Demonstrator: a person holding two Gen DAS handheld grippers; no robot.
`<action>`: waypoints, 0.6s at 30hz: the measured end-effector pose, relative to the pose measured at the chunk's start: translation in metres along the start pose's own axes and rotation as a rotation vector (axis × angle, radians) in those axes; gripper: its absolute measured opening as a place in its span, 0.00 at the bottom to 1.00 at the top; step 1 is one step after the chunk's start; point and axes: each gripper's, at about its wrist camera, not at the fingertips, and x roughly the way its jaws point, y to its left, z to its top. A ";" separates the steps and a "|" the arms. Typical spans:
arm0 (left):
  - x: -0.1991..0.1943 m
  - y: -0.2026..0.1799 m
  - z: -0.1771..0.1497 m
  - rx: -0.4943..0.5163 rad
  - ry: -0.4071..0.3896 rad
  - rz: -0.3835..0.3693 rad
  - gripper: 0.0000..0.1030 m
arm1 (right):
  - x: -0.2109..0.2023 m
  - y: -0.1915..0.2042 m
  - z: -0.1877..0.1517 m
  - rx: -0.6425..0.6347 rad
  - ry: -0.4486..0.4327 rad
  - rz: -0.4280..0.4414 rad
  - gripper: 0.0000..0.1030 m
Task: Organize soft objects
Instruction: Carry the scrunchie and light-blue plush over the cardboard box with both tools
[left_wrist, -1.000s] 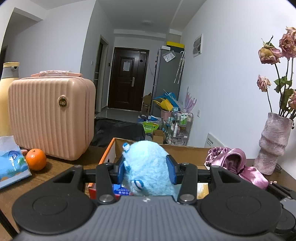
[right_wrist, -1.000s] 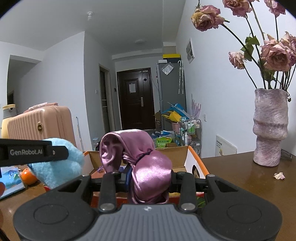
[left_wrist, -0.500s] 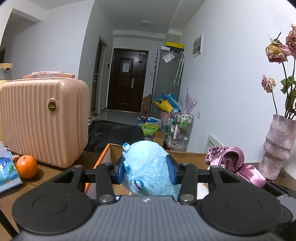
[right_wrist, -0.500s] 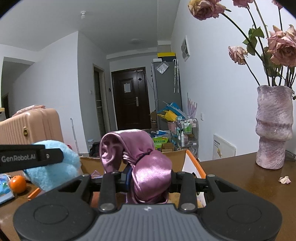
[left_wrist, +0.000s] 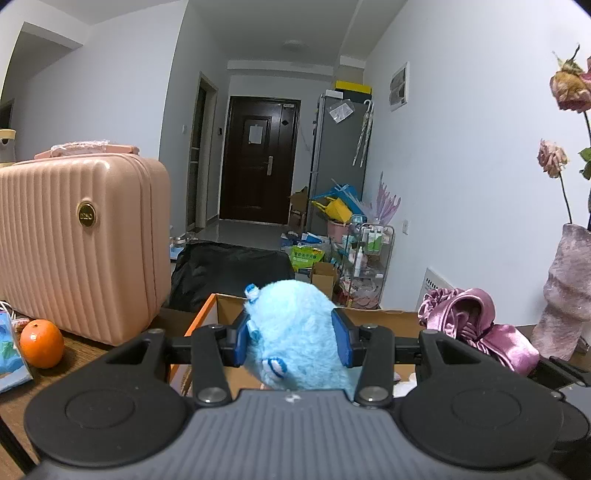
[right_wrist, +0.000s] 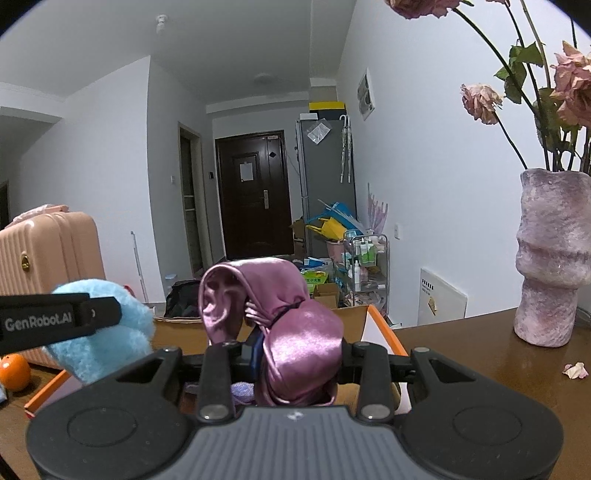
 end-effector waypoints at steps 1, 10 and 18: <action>0.003 0.000 0.000 0.000 0.003 0.003 0.44 | 0.001 0.000 0.000 -0.003 0.002 0.000 0.32; 0.021 0.002 -0.001 0.008 0.017 0.029 0.44 | 0.013 0.000 0.002 -0.016 0.026 -0.013 0.32; 0.030 0.009 -0.003 0.008 0.035 0.045 0.44 | 0.022 0.002 0.002 -0.037 0.057 -0.023 0.33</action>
